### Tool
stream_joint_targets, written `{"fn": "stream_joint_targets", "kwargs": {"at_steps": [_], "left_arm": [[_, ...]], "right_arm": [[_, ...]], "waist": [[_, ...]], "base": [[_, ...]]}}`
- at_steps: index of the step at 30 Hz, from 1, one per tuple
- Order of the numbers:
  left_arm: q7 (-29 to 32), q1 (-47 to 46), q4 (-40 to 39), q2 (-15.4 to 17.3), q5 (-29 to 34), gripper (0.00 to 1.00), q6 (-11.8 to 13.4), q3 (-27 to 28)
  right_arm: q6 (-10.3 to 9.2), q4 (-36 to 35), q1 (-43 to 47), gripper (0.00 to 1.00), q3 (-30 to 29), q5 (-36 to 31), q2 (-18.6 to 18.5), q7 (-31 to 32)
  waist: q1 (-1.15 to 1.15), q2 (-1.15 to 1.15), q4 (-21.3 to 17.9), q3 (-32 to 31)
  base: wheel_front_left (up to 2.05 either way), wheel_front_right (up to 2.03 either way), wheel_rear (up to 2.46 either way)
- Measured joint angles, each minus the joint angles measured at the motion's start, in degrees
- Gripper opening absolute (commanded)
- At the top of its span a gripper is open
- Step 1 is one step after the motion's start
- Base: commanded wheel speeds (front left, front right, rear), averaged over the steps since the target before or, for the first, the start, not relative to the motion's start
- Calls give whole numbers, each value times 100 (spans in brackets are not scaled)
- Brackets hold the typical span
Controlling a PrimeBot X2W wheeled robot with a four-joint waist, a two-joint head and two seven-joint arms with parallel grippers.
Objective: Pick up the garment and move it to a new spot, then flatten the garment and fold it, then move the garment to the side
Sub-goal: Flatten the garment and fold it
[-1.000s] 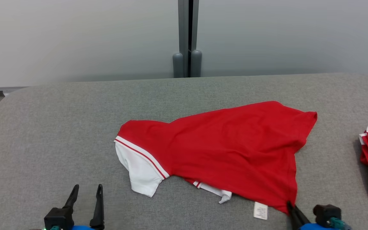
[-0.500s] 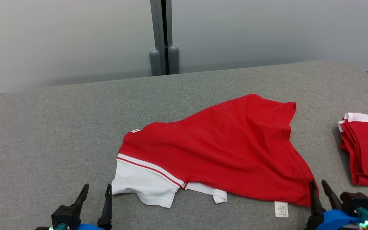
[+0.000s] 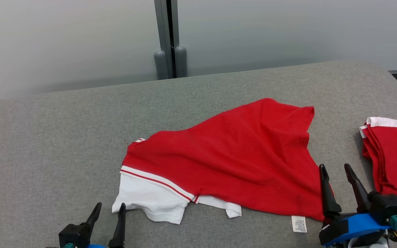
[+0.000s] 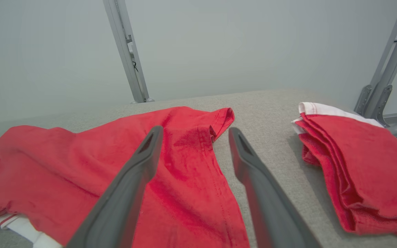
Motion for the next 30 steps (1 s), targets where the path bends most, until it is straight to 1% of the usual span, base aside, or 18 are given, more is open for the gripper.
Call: {"fn": "stream_joint_targets", "kwargs": {"at_steps": [7, 14, 17, 20, 21, 22, 23, 24, 25, 30], "left_arm": [[0, 44, 196, 224, -376, 100, 0, -350], [-1, -73, 348, 492, -705, 100, 0, -636], [-3, -189, 289, 597, -850, 100, 0, -772], [-2, -236, 120, 747, -1063, 100, 0, -1037], [-2, -236, 89, 772, -1144, 86, 0, -1106], [-2, -236, 49, 805, -1200, 49, 0, -1169], [-1, -236, -11, 835, -1248, 38, 0, -1227], [0, -237, -80, 855, -1294, 2, 0, -1272], [0, -240, -133, 872, -1328, 0, 0, -1306], [0, -235, -264, 935, -1383, 0, 0, -1466]], "right_arm": [[0, 32, 9, 100, 29, -4, -1, 0], [0, -38, -7, 100, 123, -4, -1, 0], [0, -98, -18, 100, 149, -4, -1, 0], [0, -148, -20, 100, 146, -5, -1, 0], [0, -153, -20, 100, 144, -5, -1, 0], [0, -158, -20, 100, 141, -5, -1, 0], [0, -163, -19, 100, 133, -5, -1, 0], [0, -163, -18, 100, 127, -5, -1, 0], [0, -163, -15, 100, 113, -4, -1, 0], [0, -74, 2, 100, 111, 15, -1, 0]], "waist": [[0, 0, -75, 121], [0, 0, -240, 355], [0, 0, -313, 459], [0, 0, -360, 531], [0, 0, -365, 539], [0, 0, -367, 546], [0, 0, -364, 552], [0, 0, -358, 554], [0, 0, -343, 550], [0, 0, -179, 440]], "base": [[0, 0, 0], [0, 0, 0], [0, 0, 0], [0, 0, 0], [0, 0, 0], [0, 0, 0], [0, 0, 0], [0, 0, 0], [0, 0, 0], [0, 0, 0]]}}
